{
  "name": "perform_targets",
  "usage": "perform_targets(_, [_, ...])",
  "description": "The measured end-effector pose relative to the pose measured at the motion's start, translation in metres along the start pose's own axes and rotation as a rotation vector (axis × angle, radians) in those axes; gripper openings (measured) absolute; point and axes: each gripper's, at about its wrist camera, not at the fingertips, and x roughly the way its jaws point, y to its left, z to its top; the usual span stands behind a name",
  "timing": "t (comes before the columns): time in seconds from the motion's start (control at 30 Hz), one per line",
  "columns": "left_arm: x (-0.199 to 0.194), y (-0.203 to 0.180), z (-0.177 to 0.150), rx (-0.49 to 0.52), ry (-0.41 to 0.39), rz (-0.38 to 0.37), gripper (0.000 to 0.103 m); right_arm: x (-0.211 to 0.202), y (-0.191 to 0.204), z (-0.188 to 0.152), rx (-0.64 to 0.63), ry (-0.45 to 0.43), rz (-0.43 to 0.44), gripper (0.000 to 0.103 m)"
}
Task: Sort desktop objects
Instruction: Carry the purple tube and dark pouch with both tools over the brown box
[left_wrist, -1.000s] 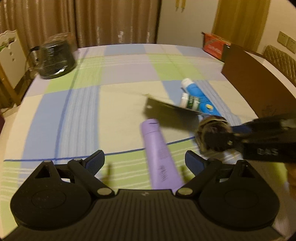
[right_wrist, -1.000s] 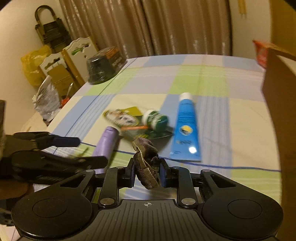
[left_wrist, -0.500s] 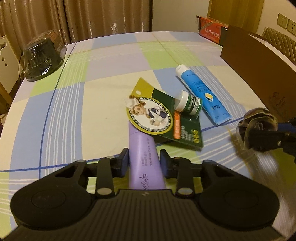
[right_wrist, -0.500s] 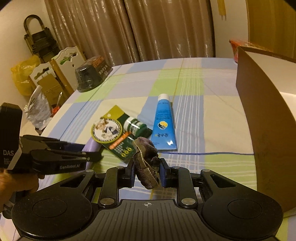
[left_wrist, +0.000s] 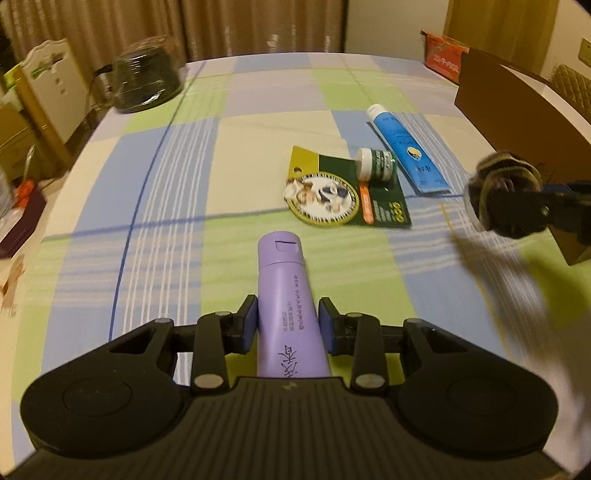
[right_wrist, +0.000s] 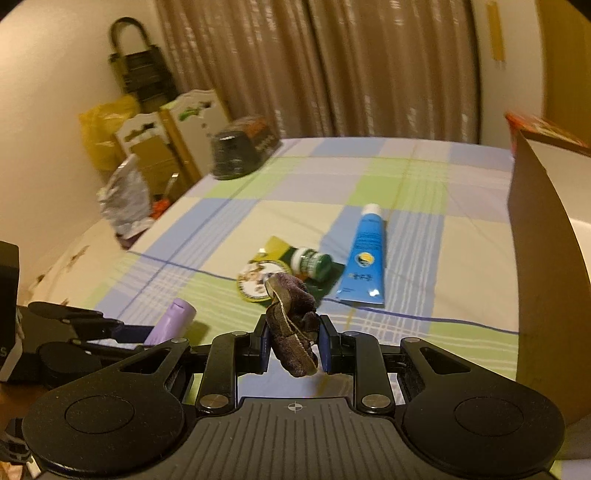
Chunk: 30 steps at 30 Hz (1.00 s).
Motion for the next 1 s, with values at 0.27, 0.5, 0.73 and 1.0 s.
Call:
perform_targets(0.27, [-0.042,-0.039,-0.025,-0.024,-0.017,0.014,0.03,-0.036,-0.001,-0.013,-0.029,-0.04,-0.028,0.025])
perform_targets(0.5, [-0.059,-0.069,-0.032,0.027,-0.041,-0.064,0.03,-0.072,-0.003,-0.029,-0.009,-0.074,-0.118,0.025])
perform_targets(0.73, [-0.076,-0.086,-0.041,0.098,-0.069,-0.156,0.03,-0.111,0.001,-0.054,0.054,-0.076,-0.253,0.025])
perform_targets(1.0, [-0.088,-0.095,-0.05,0.124,-0.078,-0.207,0.03,-0.146,-0.001,-0.075,0.109,-0.062,-0.369,0.025])
